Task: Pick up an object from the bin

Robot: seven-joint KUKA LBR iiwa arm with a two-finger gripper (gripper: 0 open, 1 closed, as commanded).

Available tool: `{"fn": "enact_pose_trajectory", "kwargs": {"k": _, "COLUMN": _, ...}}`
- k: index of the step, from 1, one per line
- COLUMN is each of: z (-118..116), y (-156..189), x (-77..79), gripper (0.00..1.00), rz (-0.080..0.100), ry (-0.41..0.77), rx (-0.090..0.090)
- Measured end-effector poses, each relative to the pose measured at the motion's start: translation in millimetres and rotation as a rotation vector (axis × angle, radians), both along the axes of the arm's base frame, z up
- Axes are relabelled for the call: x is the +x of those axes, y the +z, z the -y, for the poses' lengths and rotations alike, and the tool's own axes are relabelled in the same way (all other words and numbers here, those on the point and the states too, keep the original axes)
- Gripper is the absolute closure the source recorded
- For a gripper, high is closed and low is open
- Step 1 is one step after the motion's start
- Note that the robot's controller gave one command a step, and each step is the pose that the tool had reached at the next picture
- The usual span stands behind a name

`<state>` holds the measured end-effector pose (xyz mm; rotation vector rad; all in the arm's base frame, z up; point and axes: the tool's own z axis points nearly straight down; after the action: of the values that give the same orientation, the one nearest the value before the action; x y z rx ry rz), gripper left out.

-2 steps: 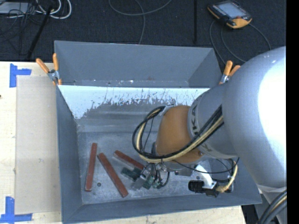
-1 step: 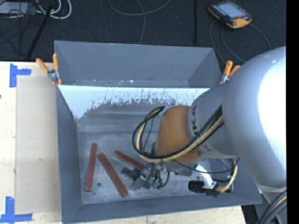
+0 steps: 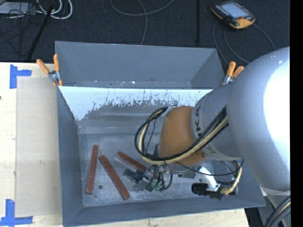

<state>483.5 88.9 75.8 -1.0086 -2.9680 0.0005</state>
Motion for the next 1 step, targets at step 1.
{"fn": "enact_pose_trajectory", "kwargs": {"k": 1, "z": 0.4, "y": 20.2, "x": -1.5, "gripper": 1.0, "rz": -0.003, "ry": 0.002, "rx": -0.002}}
